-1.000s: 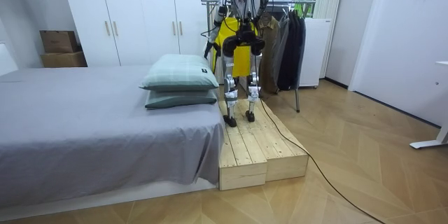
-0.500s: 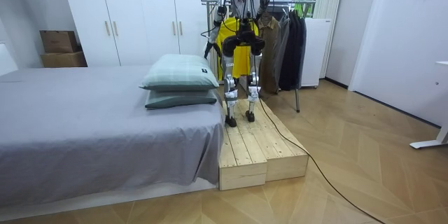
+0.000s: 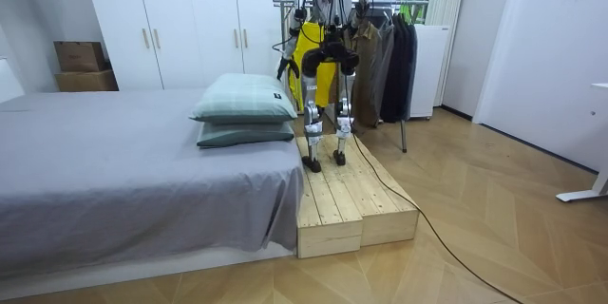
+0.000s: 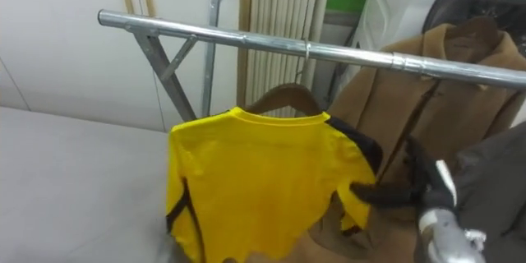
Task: Hang clothes
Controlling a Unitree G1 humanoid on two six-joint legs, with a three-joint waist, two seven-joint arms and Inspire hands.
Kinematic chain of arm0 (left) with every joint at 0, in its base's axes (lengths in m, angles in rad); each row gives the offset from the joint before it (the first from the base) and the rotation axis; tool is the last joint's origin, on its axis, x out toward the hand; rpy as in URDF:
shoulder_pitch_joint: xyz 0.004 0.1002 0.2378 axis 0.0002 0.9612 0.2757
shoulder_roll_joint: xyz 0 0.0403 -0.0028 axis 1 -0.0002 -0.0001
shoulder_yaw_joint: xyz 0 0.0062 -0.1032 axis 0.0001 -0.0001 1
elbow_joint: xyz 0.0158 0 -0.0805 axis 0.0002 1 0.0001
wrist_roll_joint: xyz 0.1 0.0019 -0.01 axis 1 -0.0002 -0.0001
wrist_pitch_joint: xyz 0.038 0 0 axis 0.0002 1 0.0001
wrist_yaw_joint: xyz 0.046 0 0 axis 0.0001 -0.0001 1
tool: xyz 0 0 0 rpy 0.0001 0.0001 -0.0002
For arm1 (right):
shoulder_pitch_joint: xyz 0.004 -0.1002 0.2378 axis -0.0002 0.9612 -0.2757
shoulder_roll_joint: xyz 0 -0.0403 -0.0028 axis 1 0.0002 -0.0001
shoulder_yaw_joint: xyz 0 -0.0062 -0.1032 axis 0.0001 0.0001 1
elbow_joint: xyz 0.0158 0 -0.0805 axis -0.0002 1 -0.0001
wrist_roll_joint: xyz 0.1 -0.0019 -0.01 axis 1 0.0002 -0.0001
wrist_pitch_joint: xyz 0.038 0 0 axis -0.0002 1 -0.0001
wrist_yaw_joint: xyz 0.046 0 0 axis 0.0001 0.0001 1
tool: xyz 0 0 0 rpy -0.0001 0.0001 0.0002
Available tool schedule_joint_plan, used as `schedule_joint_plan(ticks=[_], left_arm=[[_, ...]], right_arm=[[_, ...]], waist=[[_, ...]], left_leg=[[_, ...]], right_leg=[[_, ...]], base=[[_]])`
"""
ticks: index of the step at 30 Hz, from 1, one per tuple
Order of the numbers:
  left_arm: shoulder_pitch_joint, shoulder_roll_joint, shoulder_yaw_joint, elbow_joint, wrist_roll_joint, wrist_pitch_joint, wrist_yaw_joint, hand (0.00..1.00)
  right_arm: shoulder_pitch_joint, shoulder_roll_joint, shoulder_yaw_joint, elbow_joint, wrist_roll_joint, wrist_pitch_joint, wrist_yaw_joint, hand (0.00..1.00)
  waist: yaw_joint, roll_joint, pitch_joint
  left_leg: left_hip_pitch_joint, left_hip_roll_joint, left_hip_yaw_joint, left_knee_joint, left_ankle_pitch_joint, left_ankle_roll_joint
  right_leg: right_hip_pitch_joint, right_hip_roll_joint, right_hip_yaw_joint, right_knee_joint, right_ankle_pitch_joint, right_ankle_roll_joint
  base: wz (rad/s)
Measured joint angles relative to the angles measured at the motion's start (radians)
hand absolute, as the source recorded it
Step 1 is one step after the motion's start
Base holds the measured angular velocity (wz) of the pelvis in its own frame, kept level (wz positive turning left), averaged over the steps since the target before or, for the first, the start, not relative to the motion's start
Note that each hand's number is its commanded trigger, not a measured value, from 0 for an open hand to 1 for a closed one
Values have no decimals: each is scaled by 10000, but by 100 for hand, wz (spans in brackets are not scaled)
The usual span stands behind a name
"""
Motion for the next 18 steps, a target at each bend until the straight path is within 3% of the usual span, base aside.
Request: schedule_joint_plan(ticks=[3, 10, 18], left_arm=[[34, -22, 2, -2, -45, -5, -2, 0], [34, -84, -10, -76, -316, -128, 111, 0], [67, -205, 14, -9, -319, -527, 640, 0]], right_arm=[[633, 219, -1, -1, -308, 3, 67, 0], [1146, 631, -9, 0, -694, -212, 138, 0], [2433, 1156, 94, 372, -602, -463, 183, 0]], waist=[[-8, 81, -39], [-517, 356, -16], [-507, 497, 34]], left_leg=[[7, -5, 40, -15, 0, 0], [7, -4, 57, -11, 1, 1], [97, -24, 217, -42, 0, 1]], right_leg=[[-29, -2, 47, 11, 0, 1], [-26, 12, 119, -14, 7, 9], [-24, 36, 323, -53, -9, 34]], base=[[-3], [0], [-6]])
